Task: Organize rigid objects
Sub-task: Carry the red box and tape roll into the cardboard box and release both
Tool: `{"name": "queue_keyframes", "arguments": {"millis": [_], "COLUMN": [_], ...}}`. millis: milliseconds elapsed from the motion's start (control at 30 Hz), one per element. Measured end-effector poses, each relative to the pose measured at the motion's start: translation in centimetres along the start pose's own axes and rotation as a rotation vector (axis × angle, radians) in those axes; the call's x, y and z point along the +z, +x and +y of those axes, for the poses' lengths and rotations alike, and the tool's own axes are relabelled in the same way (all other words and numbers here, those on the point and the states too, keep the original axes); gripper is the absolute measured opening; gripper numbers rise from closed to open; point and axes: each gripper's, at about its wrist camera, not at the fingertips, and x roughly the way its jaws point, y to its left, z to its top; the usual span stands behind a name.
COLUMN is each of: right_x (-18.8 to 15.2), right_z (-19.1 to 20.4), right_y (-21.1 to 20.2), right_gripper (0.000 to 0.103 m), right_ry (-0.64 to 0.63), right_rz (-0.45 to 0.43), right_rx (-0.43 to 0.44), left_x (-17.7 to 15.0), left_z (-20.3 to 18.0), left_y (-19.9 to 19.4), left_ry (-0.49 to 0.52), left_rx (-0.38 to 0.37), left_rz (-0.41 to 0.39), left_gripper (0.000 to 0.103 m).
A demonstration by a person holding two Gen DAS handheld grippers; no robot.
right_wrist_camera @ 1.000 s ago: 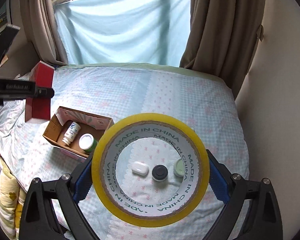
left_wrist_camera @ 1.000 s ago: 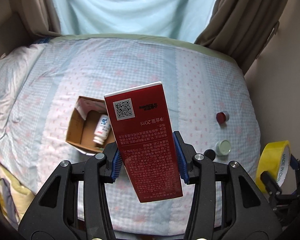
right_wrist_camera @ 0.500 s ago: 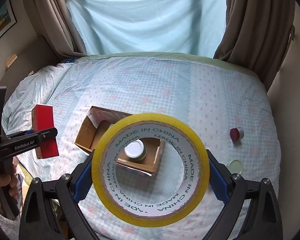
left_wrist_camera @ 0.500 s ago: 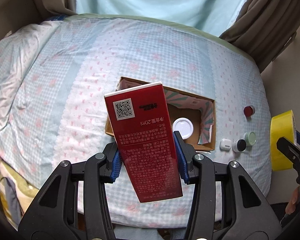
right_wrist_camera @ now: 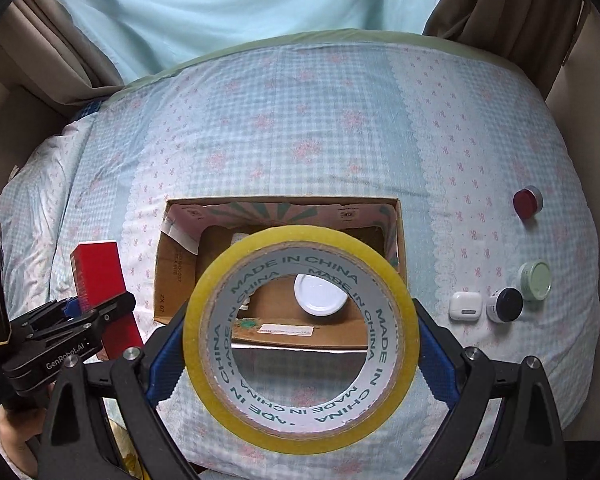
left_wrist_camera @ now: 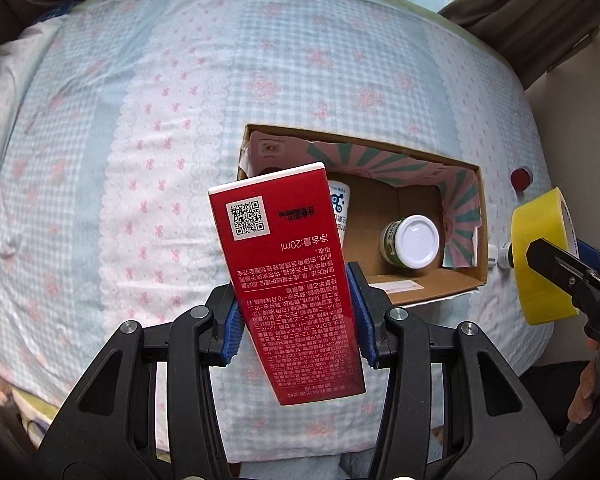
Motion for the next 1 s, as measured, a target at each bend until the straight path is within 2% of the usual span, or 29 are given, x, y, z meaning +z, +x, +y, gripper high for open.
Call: {"name": "queue_keyframes", "arguments": {"millis": [233,500,667,800,833,867,900,933,1000], "right_x": [2.4,3.5,4.4,4.9,4.9,4.9,4.8,4.7,4.6], "right_z": [-0.8,-2.4,-3.0,-2.7,-2.7,-2.7,-2.9,-3.1,-3.5], "right_y": [5.8,11.8,13.7,14.8,15.2,15.5,15.5,15.3,14.8], "right_gripper": [0.096,0.096,0.096,0.097,0.102,0.103,0.103,0.103,0.103], "right_ry": [0.038,0.045,0.061,0.027,0.030,0.038,0.053,0.070,0.096], "right_rz": [0.088,0.181,0.206,0.225,0.258,0.280,0.283,0.274,0.244], "right_rx": [-0.010,-0.014,-0.011,0.000,0.036,0.064,0.081,0.086,0.093], "left_x": [2.8,3.7,3.8,4.0,4.1,4.1,4.1,4.1,4.2], "left_z": [-0.1,-1.0,-1.5,-2.2,-2.5,-2.8,-3.1,-3.2,-3.5], "left_y": [4.8,9.8,11.3,11.4,11.1,10.9,10.4,9.8,9.3], "left_ry": [0.032,0.071,0.093,0.131,0.149,0.167,0.181,0.189,0.199], "left_rx": [0.011,0.041,0.055,0.055,0.069,0.075,0.071,0.066,0.062], "left_rz": [0.067,0.145,0.178,0.170,0.159,0.149,0.126,0.096,0.086], "left_gripper": [0.042,0.042,0.042,0.044,0.055,0.083,0.095,0.103,0.103]}}
